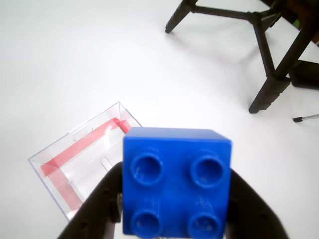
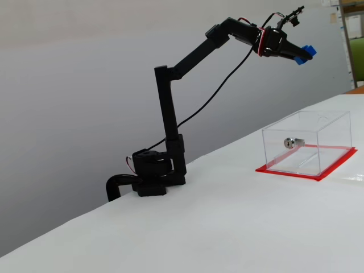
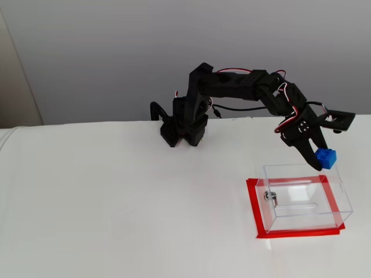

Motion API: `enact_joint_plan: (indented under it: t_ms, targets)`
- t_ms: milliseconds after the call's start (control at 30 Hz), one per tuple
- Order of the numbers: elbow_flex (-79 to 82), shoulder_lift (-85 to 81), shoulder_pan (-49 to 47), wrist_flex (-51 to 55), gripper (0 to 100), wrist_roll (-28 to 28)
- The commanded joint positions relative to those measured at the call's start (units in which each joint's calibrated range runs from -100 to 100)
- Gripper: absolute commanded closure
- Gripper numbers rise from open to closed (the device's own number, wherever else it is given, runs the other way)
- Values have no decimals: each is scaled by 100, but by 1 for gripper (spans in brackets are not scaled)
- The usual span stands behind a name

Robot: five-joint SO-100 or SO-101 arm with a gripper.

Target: Pick the blue lego brick and place it into the transparent box

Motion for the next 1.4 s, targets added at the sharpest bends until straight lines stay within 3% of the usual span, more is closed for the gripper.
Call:
enact_joint_plan:
  t_ms: [0,933,1167,1367]
  targets:
    - [-15,-238,-45,531,92,-58]
    - [591,373,-437,452,91,-74]
    - [600,382,-430,452,75,-74]
    - [600,382,-430,452,75,-74]
